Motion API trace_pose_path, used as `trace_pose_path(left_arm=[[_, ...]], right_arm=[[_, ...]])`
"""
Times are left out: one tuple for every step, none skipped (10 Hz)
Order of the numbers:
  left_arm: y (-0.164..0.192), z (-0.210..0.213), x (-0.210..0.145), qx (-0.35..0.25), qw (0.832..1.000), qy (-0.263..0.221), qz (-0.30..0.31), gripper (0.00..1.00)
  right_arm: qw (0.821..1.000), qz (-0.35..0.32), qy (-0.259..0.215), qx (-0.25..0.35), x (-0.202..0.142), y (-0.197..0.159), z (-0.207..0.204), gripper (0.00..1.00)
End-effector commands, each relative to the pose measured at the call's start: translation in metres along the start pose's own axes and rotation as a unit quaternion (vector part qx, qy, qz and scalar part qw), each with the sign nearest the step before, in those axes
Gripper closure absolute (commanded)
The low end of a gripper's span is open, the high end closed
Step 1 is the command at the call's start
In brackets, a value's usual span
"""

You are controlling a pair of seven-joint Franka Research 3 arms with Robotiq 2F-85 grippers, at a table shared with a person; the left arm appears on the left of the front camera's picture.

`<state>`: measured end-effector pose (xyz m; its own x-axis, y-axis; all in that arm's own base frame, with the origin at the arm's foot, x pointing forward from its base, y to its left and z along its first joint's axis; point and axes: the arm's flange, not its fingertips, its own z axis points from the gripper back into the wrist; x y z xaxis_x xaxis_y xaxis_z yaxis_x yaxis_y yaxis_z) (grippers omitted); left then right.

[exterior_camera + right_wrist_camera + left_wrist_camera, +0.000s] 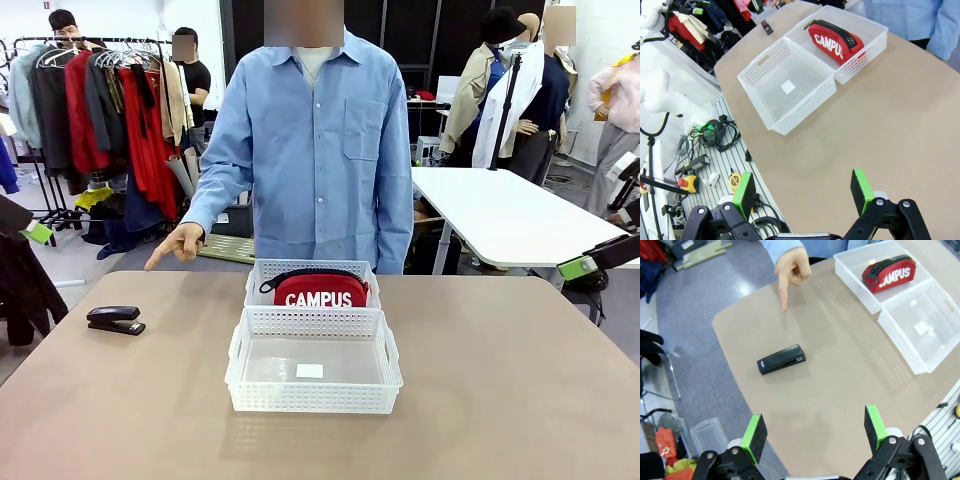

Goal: Distribute items into two baskets.
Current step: Pick up the Stapler that the person points to.

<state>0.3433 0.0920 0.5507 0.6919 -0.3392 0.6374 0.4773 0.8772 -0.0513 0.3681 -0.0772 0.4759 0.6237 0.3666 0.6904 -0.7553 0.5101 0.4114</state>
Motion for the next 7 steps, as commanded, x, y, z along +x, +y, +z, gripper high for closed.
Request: trace_pose_path(left_arm=[[0.025,-0.001,0.022,-0.019,1.000,0.020,-0.007,0.00],[0.032,-0.005,0.031,-0.019,0.999,0.031,-0.006,0.00],[0.040,-0.011,0.039,-0.025,0.999,0.042,-0.017,0.00],[0.049,-0.019,0.050,-0.024,0.996,0.069,-0.049,0.00],[0.058,-0.027,0.055,-0.020,0.993,0.087,-0.071,0.00],[0.063,-0.034,0.061,-0.023,0.990,0.099,-0.101,0.00],[0.067,-0.044,0.069,-0.020,0.985,0.112,-0.132,0.00]], right_arm=[[1.000,0.001,-0.005,0.002,0.001,0.000,-0.001,0.00],[1.000,0.001,-0.005,0.002,0.001,0.000,-0.001,0.00],[1.000,0.001,-0.005,0.002,0.001,0.000,-0.001,0.00],[1.000,0.001,-0.005,0.002,0.001,0.000,-0.001,0.00],[1.000,0.001,-0.005,0.002,0.001,0.000,-0.001,0.00],[1.000,0.001,-0.005,0.002,0.001,0.000,-0.001,0.00],[1.000,0.001,-0.005,0.002,0.001,0.000,-0.001,0.00]])
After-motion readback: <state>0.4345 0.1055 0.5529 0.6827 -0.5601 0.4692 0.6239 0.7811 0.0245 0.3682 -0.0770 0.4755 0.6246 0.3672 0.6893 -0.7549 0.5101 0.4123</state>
